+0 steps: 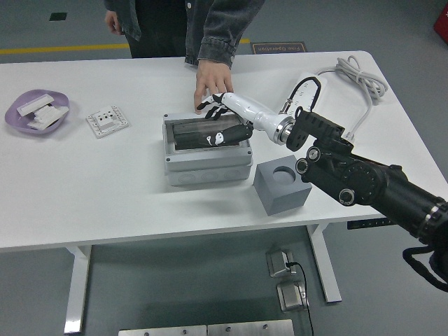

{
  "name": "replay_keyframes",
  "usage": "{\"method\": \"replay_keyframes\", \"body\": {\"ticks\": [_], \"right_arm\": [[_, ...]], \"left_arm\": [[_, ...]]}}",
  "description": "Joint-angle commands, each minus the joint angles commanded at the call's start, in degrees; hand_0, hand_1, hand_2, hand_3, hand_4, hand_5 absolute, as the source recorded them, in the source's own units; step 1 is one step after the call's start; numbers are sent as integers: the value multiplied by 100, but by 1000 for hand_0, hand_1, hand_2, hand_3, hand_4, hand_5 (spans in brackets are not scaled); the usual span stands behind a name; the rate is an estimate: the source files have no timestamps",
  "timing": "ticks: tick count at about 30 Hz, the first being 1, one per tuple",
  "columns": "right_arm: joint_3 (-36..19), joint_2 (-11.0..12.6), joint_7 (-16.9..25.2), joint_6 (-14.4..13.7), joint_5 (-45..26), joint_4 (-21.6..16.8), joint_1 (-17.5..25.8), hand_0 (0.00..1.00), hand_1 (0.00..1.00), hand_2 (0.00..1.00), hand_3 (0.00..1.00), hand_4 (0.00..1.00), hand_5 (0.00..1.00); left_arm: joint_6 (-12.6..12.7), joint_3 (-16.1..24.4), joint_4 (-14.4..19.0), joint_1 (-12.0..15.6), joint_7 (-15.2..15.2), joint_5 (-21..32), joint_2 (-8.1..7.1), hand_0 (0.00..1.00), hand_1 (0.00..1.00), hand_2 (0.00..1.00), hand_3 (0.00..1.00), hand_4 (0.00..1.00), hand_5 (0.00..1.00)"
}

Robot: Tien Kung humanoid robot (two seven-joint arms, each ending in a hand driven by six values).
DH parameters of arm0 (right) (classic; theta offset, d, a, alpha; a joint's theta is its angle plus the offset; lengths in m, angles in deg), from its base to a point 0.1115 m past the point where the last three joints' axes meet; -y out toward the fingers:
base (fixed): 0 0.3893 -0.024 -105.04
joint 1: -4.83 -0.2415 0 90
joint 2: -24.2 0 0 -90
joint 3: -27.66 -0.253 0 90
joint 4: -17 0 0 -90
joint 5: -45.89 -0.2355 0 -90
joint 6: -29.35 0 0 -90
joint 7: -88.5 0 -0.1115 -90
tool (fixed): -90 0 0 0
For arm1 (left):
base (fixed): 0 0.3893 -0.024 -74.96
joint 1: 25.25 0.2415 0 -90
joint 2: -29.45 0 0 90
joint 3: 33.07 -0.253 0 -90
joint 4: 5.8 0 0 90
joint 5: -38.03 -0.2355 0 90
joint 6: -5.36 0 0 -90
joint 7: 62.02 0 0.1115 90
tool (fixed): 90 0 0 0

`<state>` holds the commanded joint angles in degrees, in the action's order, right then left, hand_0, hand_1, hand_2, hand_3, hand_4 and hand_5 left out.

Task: Pick up the cylinder from the cube,place it in the box,flap close box

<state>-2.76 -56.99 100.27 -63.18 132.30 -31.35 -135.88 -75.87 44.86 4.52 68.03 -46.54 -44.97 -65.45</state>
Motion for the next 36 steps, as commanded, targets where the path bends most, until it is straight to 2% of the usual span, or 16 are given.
{"method": "replay_keyframes", "body": {"ticks": [9,14,17,21,27,32,36], "right_arm": [[-456,85,-87,33,152,-203,250,727,631,669,776,902,410],[-1091,367,-240,102,311,-683,709,728,631,667,778,899,408],[-1557,562,-424,196,438,-1085,1100,729,630,666,778,891,406],[-2271,701,-622,322,591,-1699,1719,729,630,666,778,891,406],[-3391,735,-669,315,701,-2679,2734,730,628,662,776,887,407],[-4206,833,-643,248,680,-3471,3545,716,627,660,751,884,415],[-4791,796,-556,159,527,-4075,4172,714,621,661,745,882,414]], "left_arm": [[-2,33,0,21,14,-40,15,630,640,606,623,663,254],[-9,405,0,86,80,-402,20,630,640,605,623,663,254],[-10,673,0,147,114,-648,29,630,640,606,623,662,256],[-14,905,0,224,132,-860,74,630,640,606,623,662,256],[-15,1004,0,293,92,-945,142,629,640,605,623,662,256],[-10,993,0,321,28,-887,128,629,640,606,623,662,255],[-9,1069,0,346,5,-932,103,630,640,606,624,663,254]]}}
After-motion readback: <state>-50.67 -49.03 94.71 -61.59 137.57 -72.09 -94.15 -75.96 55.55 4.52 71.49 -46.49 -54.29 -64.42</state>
